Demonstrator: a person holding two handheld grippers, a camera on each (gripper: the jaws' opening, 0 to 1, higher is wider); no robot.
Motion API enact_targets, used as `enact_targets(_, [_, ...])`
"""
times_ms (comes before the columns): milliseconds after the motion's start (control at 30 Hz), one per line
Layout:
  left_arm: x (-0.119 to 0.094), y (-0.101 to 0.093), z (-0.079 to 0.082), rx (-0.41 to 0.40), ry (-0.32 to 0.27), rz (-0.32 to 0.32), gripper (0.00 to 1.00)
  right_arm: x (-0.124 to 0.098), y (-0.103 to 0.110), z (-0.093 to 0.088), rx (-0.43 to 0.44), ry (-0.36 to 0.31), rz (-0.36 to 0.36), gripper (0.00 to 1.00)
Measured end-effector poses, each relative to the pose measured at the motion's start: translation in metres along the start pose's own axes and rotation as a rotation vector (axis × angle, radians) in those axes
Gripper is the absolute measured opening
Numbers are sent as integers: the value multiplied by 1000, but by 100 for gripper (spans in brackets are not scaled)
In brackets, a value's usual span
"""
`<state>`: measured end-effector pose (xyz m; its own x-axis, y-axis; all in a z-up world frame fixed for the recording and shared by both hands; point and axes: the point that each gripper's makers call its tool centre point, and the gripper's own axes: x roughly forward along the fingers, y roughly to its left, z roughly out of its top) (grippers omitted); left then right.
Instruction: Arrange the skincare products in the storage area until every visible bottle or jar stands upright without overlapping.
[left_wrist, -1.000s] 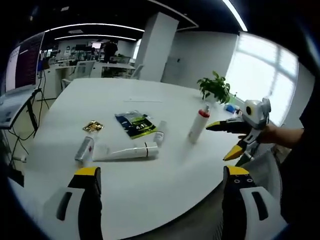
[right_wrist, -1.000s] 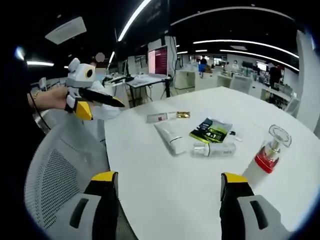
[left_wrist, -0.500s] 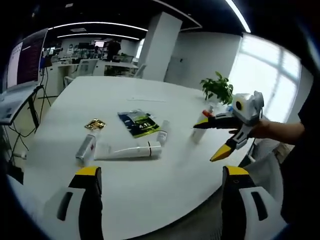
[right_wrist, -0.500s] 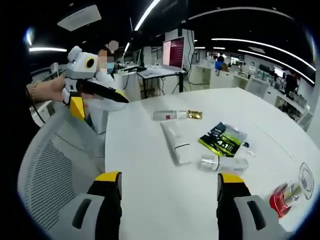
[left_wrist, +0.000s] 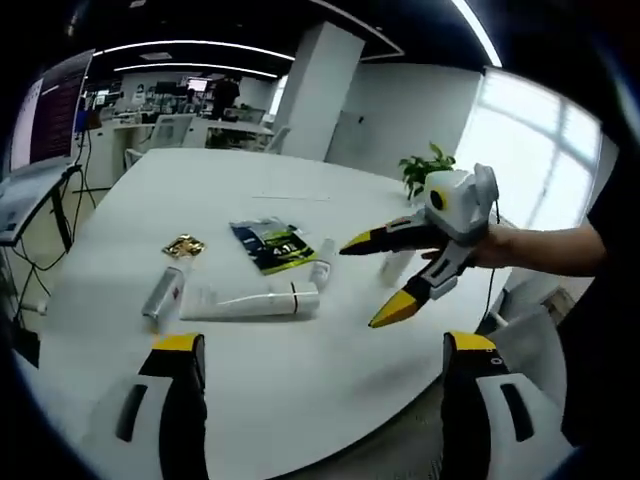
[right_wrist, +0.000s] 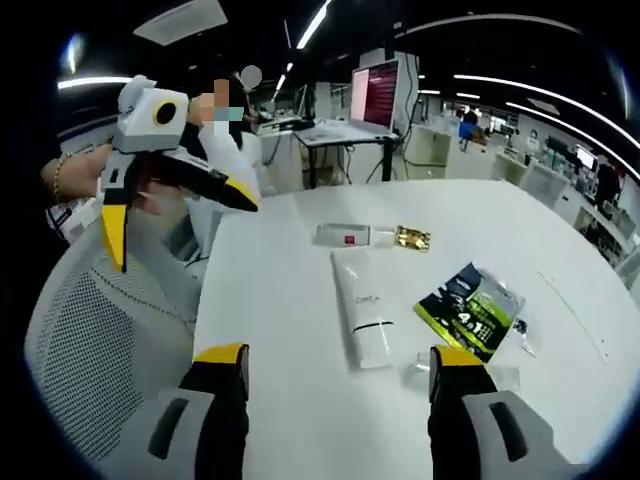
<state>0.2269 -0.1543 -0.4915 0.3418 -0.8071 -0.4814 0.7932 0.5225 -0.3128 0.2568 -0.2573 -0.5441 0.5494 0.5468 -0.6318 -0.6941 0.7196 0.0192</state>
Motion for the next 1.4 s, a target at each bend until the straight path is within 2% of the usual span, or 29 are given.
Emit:
enact_targets(367, [8,-6,-1,-33,-3,-26,90,44,-6,7,-31,39,32,71])
enact_targets(500, [13,-7,-4,-34,6,-38,89,61,-16,5,-52,63,2,62])
enact_targets(567, [13,-8,-4,-34,8,-41,89,70,-16,6,-47,67,4,62])
enact_targets(1200, [9,-3,-1,-55,-6,-41,88,118,-17,9,-93,135,28,56])
enact_targets(1400, [10,-7,-1,-47,-6,-42,88,128,-19,7,-96,151,25,47])
